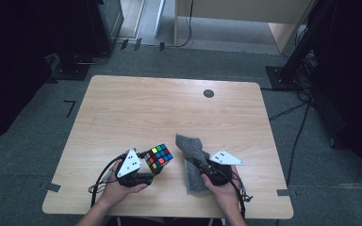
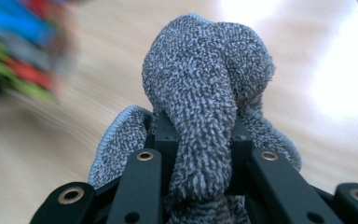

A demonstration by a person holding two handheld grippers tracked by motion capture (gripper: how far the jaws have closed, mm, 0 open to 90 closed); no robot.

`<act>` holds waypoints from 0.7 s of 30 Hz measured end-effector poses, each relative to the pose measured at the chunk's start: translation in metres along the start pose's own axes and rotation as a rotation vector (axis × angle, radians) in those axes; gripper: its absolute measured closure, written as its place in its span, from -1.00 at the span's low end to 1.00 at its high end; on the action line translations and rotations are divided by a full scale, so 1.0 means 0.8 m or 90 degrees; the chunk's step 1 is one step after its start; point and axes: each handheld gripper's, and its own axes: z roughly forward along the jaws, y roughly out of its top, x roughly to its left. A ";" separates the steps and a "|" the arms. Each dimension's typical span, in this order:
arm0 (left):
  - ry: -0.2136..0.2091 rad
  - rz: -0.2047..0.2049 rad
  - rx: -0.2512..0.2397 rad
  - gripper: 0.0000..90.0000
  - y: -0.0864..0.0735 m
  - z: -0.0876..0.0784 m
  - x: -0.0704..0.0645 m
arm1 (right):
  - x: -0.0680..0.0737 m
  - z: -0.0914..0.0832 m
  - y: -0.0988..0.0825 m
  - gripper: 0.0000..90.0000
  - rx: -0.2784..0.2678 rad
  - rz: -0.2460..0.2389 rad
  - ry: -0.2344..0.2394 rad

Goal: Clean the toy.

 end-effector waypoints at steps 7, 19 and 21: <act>-0.035 0.025 0.003 -0.29 -0.002 0.008 -0.014 | 0.030 -0.010 0.022 0.64 -0.055 -0.066 0.105; -0.046 0.021 -0.014 -0.28 -0.001 0.004 -0.007 | 0.016 0.004 0.011 0.64 -0.010 -0.048 0.137; -0.043 0.022 -0.009 -0.27 -0.002 0.005 -0.008 | 0.017 -0.003 0.017 0.64 -0.035 -0.037 0.143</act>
